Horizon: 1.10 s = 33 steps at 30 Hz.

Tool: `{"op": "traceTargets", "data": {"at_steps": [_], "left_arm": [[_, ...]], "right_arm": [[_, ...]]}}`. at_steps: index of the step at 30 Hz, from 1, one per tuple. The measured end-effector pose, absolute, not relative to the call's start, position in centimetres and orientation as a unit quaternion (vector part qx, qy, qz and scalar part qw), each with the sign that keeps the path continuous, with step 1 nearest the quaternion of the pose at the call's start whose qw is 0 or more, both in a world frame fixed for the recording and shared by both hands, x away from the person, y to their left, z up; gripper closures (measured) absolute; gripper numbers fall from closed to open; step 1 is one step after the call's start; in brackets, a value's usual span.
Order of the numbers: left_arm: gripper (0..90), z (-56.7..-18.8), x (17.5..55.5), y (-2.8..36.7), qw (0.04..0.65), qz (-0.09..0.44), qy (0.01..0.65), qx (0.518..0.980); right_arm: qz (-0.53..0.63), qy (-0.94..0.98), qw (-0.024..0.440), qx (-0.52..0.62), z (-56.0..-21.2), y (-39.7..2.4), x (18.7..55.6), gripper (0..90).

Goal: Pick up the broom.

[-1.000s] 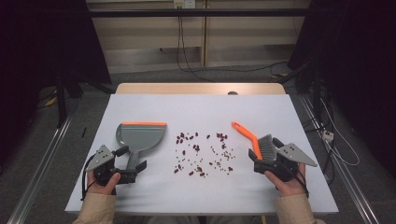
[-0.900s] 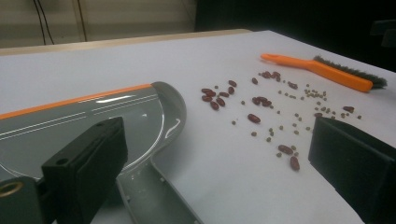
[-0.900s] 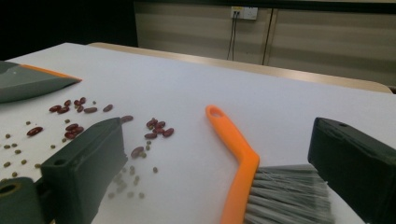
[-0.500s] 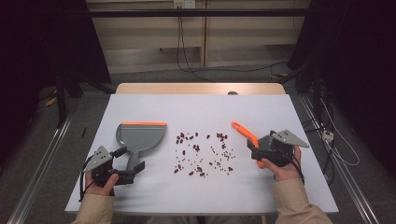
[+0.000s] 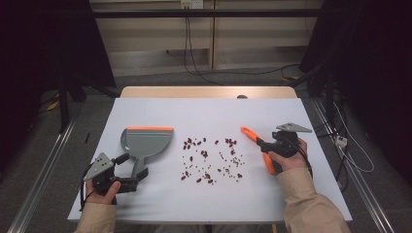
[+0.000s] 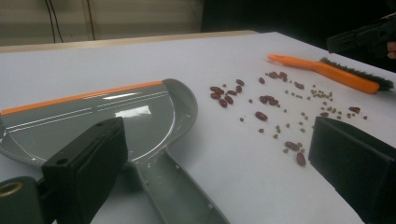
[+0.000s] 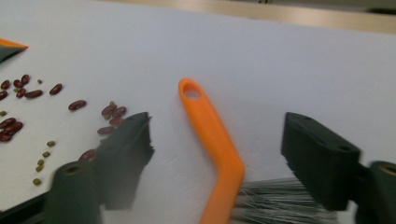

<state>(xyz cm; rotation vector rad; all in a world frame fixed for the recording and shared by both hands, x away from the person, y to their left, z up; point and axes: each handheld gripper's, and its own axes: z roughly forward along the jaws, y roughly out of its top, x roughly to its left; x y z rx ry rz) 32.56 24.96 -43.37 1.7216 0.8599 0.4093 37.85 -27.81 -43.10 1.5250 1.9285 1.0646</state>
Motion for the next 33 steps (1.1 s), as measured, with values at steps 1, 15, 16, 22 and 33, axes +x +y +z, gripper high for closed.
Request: {"op": "traceTargets", "data": {"at_steps": [1, 15, 16, 22, 33], "left_arm": [[4.5, -43.3, 32.6, 25.0, 0.554, 0.175, 0.364, 0.728], [4.5, -43.1, 32.6, 24.6, 0.556, 0.173, 0.360, 0.729], [4.5, -43.1, 32.6, 24.6, 0.555, 0.171, 0.359, 0.730], [4.5, -43.3, 32.8, 24.2, 0.551, 0.167, 0.355, 0.737], [4.5, -43.5, 32.9, 24.5, 0.547, 0.172, 0.360, 0.736]], "right_arm": [[0.387, 0.701, 0.229, 0.554, -43.1, -27.8, 37.8, 32.7], [0.291, 0.737, 0.175, 0.584, -44.5, -28.2, 40.1, 55.5], [0.283, 0.743, 0.168, 0.582, -44.4, -28.3, 40.4, 61.4], [0.264, 0.757, 0.142, 0.580, -44.0, -28.1, 41.1, 69.2], [0.219, 0.777, 0.136, 0.574, -44.3, -27.1, 42.1, 66.8]]}}
